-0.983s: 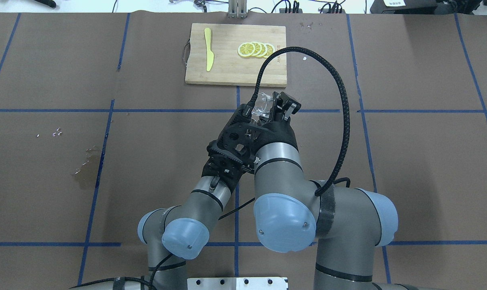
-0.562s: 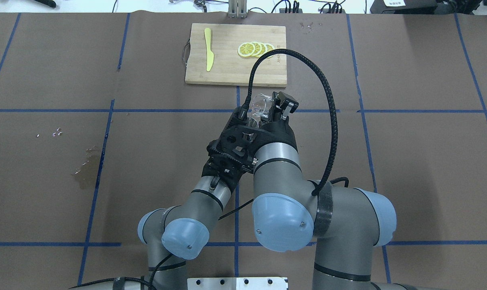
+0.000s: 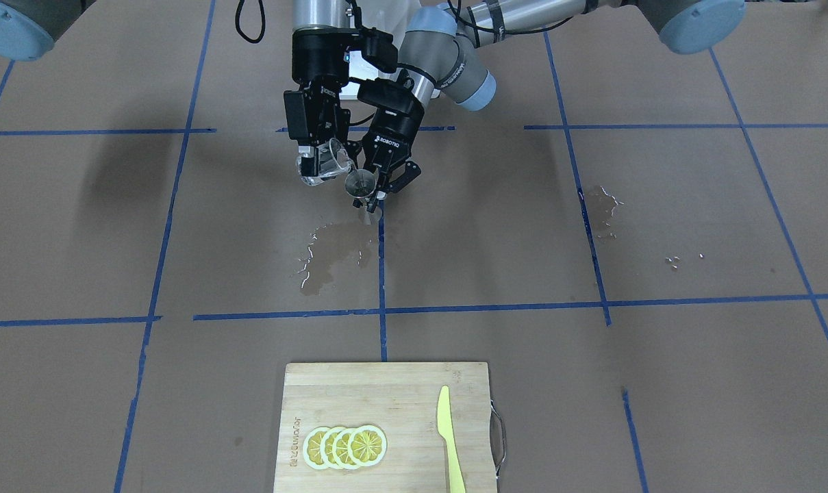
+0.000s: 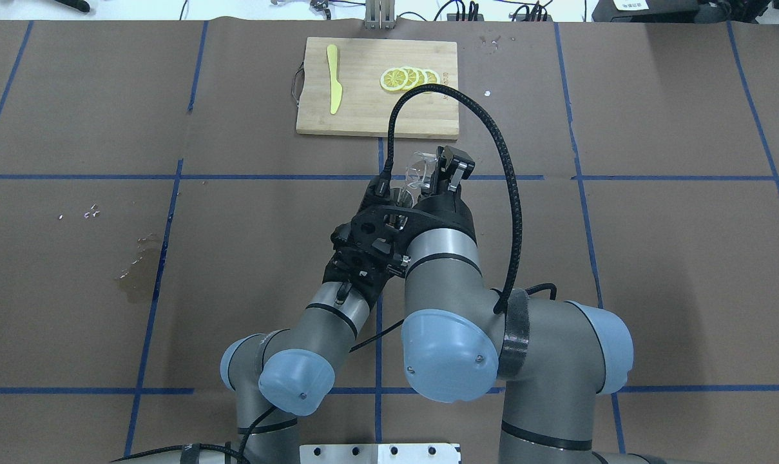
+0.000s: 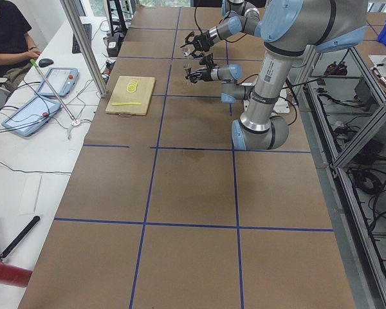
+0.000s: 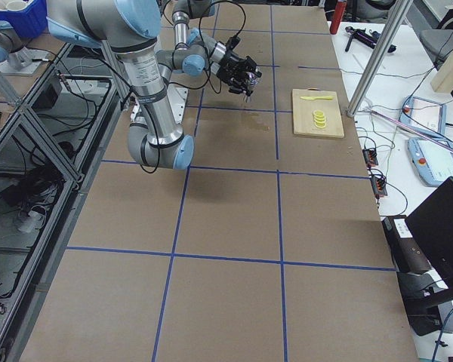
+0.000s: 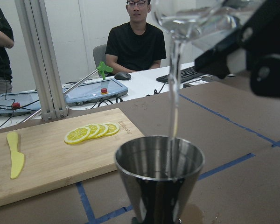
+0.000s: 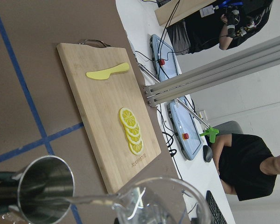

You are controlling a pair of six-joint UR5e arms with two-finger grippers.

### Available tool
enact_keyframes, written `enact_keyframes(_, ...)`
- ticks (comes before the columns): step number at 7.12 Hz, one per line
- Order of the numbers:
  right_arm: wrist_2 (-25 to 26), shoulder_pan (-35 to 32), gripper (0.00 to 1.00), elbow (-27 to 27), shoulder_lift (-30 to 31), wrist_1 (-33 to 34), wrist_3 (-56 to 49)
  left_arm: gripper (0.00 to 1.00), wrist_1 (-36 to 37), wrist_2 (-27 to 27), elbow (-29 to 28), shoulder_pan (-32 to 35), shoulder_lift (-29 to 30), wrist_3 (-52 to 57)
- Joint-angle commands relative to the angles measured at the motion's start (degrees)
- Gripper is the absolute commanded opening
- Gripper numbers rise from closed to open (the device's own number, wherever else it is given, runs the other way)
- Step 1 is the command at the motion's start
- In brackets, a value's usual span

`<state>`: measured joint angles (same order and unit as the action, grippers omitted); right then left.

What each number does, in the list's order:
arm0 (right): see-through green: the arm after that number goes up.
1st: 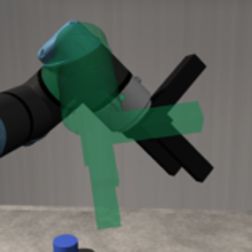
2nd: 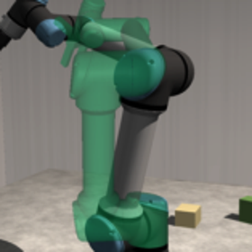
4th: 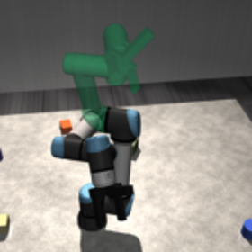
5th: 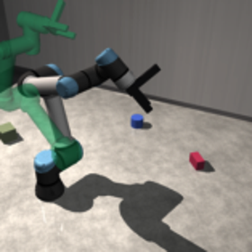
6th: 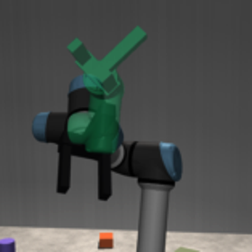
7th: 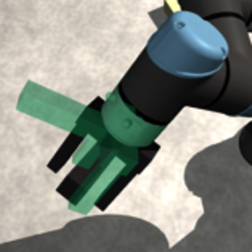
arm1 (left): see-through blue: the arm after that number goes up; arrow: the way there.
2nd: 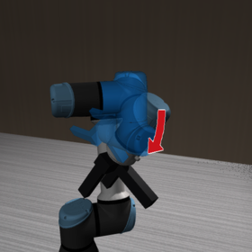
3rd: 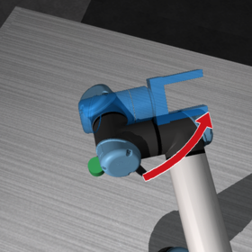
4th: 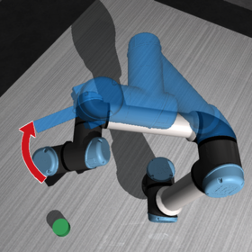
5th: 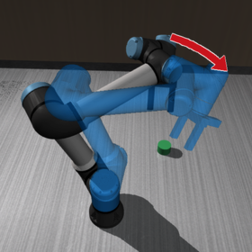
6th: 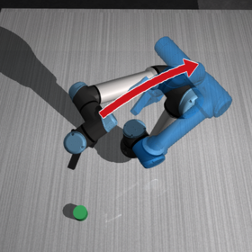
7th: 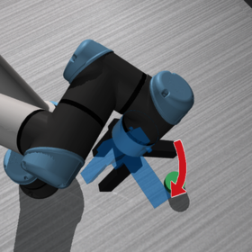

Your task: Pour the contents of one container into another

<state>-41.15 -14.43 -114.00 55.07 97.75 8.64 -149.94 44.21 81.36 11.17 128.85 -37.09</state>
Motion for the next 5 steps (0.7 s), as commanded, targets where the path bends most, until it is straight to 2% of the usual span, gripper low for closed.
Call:
enact_keyframes(1,0.10,-0.07,0.00,0.00,-0.49,0.08,-3.18,0.00,0.00,0.00,0.03,0.00,0.00,0.00)
enact_keyframes(5,0.37,-0.07,0.00,0.00,-0.49,0.16,-5.91,0.00,0.09,0.00,0.12,0.00,0.00,0.79)
